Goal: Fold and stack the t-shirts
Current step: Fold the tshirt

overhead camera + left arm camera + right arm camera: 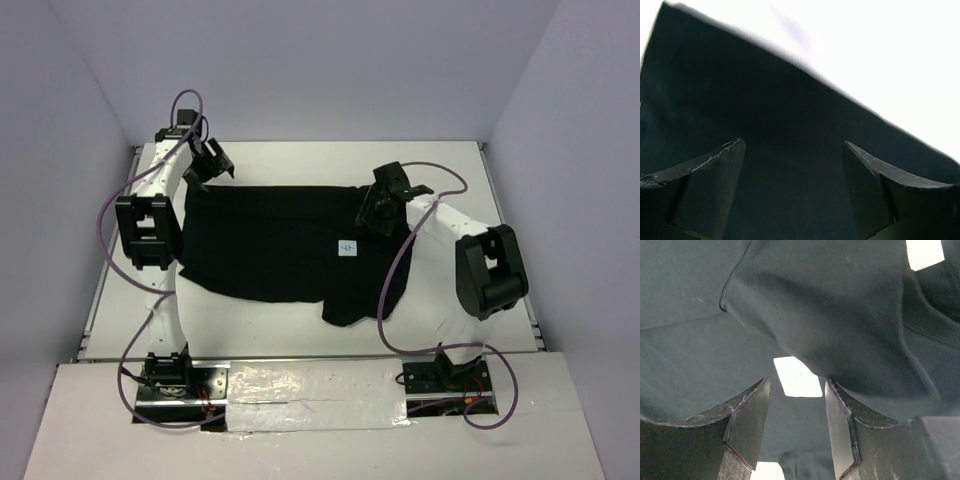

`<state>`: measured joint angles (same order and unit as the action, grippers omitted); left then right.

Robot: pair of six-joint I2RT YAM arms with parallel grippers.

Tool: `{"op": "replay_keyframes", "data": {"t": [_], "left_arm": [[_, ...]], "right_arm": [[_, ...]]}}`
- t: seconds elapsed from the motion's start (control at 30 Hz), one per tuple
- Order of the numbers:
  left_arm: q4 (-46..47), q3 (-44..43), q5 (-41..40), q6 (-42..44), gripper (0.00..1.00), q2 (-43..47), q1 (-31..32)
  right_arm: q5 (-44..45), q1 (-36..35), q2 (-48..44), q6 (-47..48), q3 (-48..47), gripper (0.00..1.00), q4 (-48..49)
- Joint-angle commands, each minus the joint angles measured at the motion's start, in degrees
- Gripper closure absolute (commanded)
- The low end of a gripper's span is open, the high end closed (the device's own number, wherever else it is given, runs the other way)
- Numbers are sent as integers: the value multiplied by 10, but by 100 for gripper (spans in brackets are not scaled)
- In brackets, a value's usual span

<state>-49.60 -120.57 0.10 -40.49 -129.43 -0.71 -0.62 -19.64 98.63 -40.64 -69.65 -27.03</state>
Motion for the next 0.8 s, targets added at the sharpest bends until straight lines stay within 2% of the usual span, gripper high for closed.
{"op": "replay_keyframes", "data": {"t": [0.0, 0.23, 0.57, 0.67, 0.7, 0.77], "left_arm": [[28, -38, 54, 13, 9, -47, -7], [41, -19, 53, 20, 10, -66, -9], [39, -4, 48, 29, 10, -83, -10], [38, -2, 47, 30, 10, -82, -10], [38, -1, 48, 29, 10, -81, -10], [38, -2, 50, 30, 10, -81, -10]], "right_arm": [[-13, -5, 21, -15, 11, 44, 65], [-36, -5, 84, -15, -23, 45, 117], [-13, -12, 133, -30, -55, 51, 106], [4, -15, 162, -28, -85, 68, 74], [5, -18, 163, -29, -93, 78, 75], [5, -21, 156, -29, -94, 86, 78]]}}
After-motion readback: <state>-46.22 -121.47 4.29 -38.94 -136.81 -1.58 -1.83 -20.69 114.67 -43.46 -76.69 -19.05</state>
